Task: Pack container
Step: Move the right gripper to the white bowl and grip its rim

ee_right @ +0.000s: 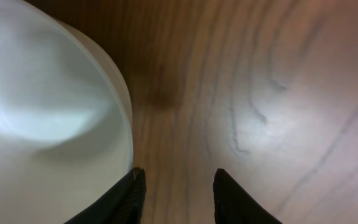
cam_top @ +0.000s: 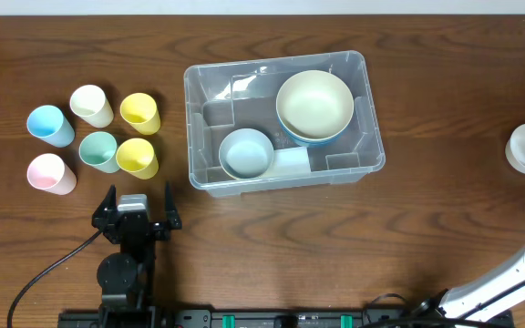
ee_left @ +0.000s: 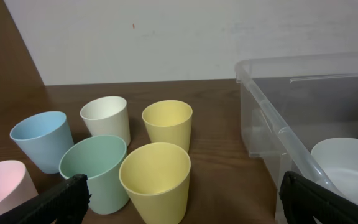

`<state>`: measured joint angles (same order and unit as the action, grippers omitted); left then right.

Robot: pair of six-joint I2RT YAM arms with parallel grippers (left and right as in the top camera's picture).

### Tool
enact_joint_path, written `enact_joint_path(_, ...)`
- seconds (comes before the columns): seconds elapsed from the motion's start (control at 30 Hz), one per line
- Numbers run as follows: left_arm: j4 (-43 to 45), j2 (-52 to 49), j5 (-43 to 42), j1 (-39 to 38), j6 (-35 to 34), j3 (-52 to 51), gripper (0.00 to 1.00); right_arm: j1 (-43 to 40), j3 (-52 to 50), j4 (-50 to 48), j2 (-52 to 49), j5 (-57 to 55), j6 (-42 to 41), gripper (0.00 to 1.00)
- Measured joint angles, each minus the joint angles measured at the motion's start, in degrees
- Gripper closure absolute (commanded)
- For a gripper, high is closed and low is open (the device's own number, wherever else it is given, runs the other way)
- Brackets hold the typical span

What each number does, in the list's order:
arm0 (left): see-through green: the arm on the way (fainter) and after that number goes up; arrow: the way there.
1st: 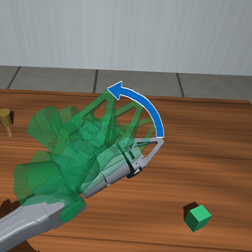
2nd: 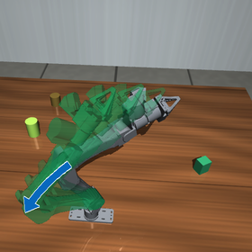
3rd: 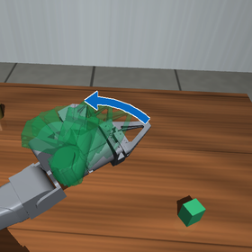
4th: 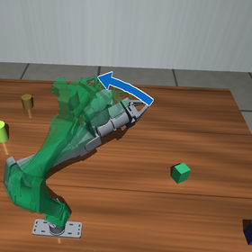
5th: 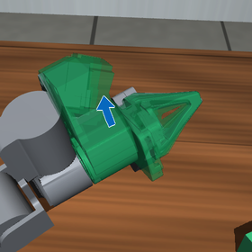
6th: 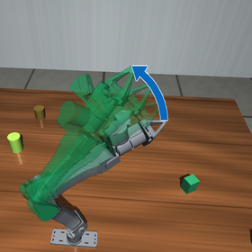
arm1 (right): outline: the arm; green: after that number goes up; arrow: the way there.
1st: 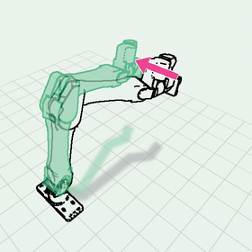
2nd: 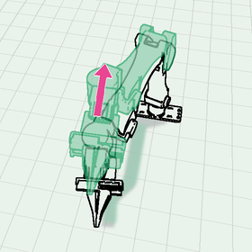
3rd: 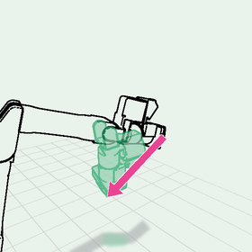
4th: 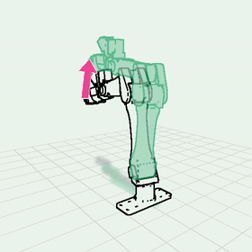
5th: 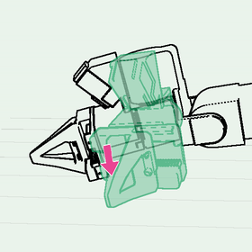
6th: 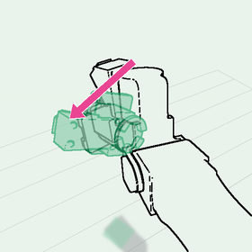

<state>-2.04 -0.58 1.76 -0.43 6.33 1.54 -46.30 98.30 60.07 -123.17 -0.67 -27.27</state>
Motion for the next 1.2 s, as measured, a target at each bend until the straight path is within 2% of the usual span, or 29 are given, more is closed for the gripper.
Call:
enact_joint_path(0.47,0.0,0.0,0.0,0.0,0.0,0.0,0.02,0.5,-0.1,-3.1,0.0,6.6,5.2,0.67)
enact_joint_path(0.8,0.0,0.0,0.0,0.0,0.0,0.0,0.02,0.5,-0.1,-5.1,0.0,14.8,10.6,0.66)
enact_joint_path(1.2,0.0,0.0,0.0,0.0,0.0,0.0,0.02,0.5,-0.3,-5.7,0.0,12.2,9.6,0.66)
